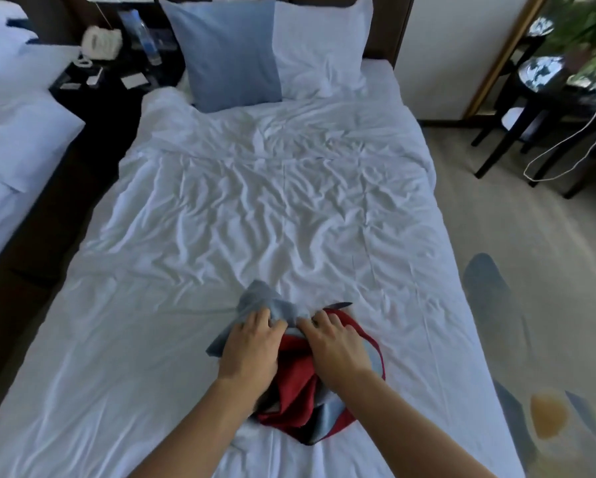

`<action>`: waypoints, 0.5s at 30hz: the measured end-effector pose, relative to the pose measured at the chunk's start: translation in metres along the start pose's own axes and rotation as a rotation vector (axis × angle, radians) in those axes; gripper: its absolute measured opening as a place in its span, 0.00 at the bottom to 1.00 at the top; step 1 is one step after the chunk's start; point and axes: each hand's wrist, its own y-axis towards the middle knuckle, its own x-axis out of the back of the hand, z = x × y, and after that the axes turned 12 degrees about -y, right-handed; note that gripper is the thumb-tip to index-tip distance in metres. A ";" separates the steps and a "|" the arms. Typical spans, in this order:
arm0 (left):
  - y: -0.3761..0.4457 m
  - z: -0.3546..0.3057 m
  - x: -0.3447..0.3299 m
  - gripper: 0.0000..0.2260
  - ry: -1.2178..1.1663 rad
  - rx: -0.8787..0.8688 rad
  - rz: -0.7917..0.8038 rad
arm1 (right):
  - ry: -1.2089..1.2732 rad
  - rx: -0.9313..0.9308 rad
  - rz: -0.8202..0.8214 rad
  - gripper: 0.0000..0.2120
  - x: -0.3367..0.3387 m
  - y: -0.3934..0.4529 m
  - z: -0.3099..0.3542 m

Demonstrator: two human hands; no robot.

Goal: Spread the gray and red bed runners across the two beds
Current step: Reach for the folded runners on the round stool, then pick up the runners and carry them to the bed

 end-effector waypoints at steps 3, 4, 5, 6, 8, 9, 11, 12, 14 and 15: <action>0.023 0.016 -0.039 0.21 0.015 -0.001 0.097 | -0.022 -0.075 0.102 0.29 -0.042 0.013 0.003; 0.029 0.021 -0.053 0.22 0.022 -0.005 0.123 | -0.015 -0.095 0.133 0.31 -0.057 0.017 0.003; 0.034 0.025 -0.069 0.24 0.031 -0.007 0.151 | 0.000 -0.112 0.163 0.32 -0.072 0.019 0.004; 0.038 0.029 -0.084 0.26 0.040 -0.009 0.181 | 0.018 -0.123 0.194 0.33 -0.086 0.021 0.005; 0.042 0.037 -0.118 0.29 0.063 -0.015 0.240 | 0.035 -0.131 0.247 0.34 -0.116 0.024 0.010; 0.043 0.041 -0.135 0.30 0.079 -0.024 0.258 | 0.029 -0.133 0.265 0.34 -0.132 0.025 0.012; 0.043 0.048 -0.168 0.32 0.114 -0.052 0.274 | 0.018 -0.140 0.296 0.34 -0.162 0.028 0.016; 0.043 0.050 -0.181 0.33 0.130 -0.064 0.272 | 0.014 -0.145 0.305 0.34 -0.175 0.030 0.019; 0.044 0.053 -0.203 0.35 0.170 -0.078 0.263 | 0.000 -0.156 0.307 0.34 -0.195 0.035 0.023; 0.046 0.054 -0.211 0.35 0.191 -0.079 0.256 | -0.006 -0.163 0.306 0.34 -0.202 0.038 0.026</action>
